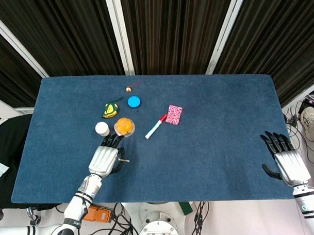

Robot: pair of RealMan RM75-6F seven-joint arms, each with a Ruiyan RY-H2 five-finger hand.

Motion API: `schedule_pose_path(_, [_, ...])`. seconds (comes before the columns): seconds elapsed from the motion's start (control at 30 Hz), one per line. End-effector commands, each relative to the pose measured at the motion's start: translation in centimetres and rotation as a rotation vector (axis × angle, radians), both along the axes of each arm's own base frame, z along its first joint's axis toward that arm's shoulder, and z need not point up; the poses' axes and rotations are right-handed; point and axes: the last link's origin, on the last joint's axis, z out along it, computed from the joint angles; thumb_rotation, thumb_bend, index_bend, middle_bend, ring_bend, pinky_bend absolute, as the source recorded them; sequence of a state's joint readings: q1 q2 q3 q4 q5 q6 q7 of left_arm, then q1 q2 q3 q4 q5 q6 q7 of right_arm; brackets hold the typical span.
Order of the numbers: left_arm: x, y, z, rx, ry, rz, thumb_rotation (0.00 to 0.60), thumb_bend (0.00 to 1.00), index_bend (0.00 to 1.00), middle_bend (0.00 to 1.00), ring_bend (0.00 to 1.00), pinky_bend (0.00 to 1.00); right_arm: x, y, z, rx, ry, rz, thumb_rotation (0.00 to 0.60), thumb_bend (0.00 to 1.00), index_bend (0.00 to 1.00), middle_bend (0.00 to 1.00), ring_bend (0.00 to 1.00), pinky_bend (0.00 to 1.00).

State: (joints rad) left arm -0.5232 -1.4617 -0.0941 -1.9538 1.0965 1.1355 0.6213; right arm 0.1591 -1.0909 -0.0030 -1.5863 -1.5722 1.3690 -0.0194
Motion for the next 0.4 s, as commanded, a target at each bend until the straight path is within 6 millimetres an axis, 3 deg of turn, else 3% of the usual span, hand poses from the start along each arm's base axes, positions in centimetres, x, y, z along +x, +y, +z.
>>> schedule_pose_path(0.03, [2.3, 0.7, 4.0, -0.032, -0.106, -0.025, 0.600, 0.49, 0.61, 0.09, 0.00, 0.05, 0.0, 0.0, 0.0, 0.001, 0.002, 0.001, 0.600, 0.46, 0.03, 0.08, 0.07, 0.10])
schedule_pose_path(0.13, [3.5, 0.9, 6.2, -0.081, -0.185, -0.027, 0.600, 0.48, 0.61, 0.09, 0.00, 0.05, 0.1, 0.1, -0.1, 0.003, 0.004, 0.002, 0.600, 0.46, 0.03, 0.08, 0.07, 0.10])
schedule_pose_path(0.4, [5.1, 1.7, 10.0, -0.180, -0.328, -0.029, 0.600, 0.48, 0.61, 0.09, 0.00, 0.05, 0.0, 0.1, 0.0, -0.002, 0.003, -0.001, 0.600, 0.46, 0.03, 0.08, 0.07, 0.10])
